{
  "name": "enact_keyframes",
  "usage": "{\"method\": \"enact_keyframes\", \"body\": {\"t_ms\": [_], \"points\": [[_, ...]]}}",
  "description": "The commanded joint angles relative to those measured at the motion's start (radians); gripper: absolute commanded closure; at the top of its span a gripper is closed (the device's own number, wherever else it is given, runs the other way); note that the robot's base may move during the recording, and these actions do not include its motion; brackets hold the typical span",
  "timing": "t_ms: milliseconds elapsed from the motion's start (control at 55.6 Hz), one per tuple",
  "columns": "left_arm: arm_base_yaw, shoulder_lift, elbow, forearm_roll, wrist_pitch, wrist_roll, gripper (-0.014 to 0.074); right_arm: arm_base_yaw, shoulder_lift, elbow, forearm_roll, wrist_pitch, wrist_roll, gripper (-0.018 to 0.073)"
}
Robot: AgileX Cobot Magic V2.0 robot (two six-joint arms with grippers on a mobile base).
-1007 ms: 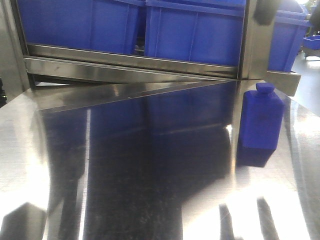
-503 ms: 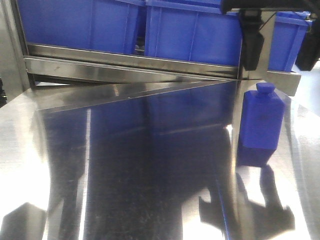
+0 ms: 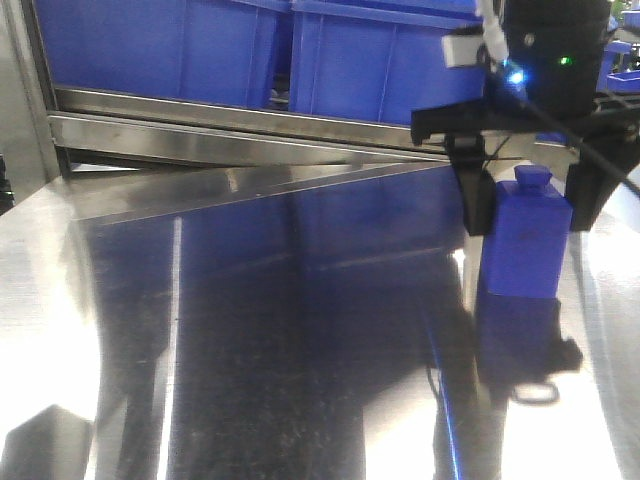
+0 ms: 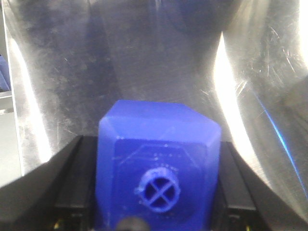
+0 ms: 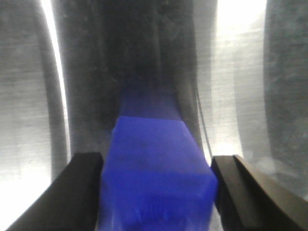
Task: Pick and sort blue part to right shelf
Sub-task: 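Lower the right gripper onto the other blue bottle and grasp it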
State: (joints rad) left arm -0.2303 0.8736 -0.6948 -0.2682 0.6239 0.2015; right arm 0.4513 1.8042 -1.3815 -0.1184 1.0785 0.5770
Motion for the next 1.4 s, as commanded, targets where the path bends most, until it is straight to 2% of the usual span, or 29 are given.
{"method": "enact_keyframes", "body": {"t_ms": [0,90,216,288,342,647,773,1043,1151,1385], "points": [[-0.008,-0.012,-0.027,-0.02,-0.063,-0.003,0.0281,-0.001,-0.039,-0.033,0.001,-0.011,-0.017,0.0001],[-0.008,-0.012,-0.027,-0.02,-0.063,-0.003,0.0281,-0.001,-0.039,-0.033,0.002,-0.009,-0.019,0.0062],[-0.008,-0.012,-0.027,-0.02,-0.063,-0.003,0.0281,-0.001,-0.039,-0.033,0.002,0.001,-0.019,0.0291],[-0.008,-0.012,-0.027,-0.02,-0.063,-0.003,0.0281,-0.001,-0.039,-0.033,0.002,0.005,-0.019,0.039],[-0.008,-0.012,-0.027,-0.02,-0.063,-0.003,0.0281,-0.001,-0.041,-0.033,0.002,0.008,-0.02,0.0428],[-0.008,-0.034,0.005,-0.021,-0.087,-0.017,0.0281,0.03,-0.136,-0.016,-0.001,-0.082,-0.129,0.0435],[-0.008,-0.078,0.052,-0.021,-0.126,-0.055,0.0281,0.033,-0.208,0.043,-0.012,-0.144,-0.161,0.0435],[-0.008,-0.199,0.154,-0.019,-0.19,-0.067,0.0287,0.033,-0.425,0.303,-0.12,-0.347,-0.182,0.0437],[0.001,-0.245,0.183,-0.005,-0.194,-0.067,0.0318,0.033,-0.507,0.41,-0.164,-0.421,-0.182,0.0437],[0.07,-0.361,0.232,0.006,-0.186,-0.067,0.0325,0.033,-0.711,0.601,-0.252,-0.554,-0.182,0.0437]]}}
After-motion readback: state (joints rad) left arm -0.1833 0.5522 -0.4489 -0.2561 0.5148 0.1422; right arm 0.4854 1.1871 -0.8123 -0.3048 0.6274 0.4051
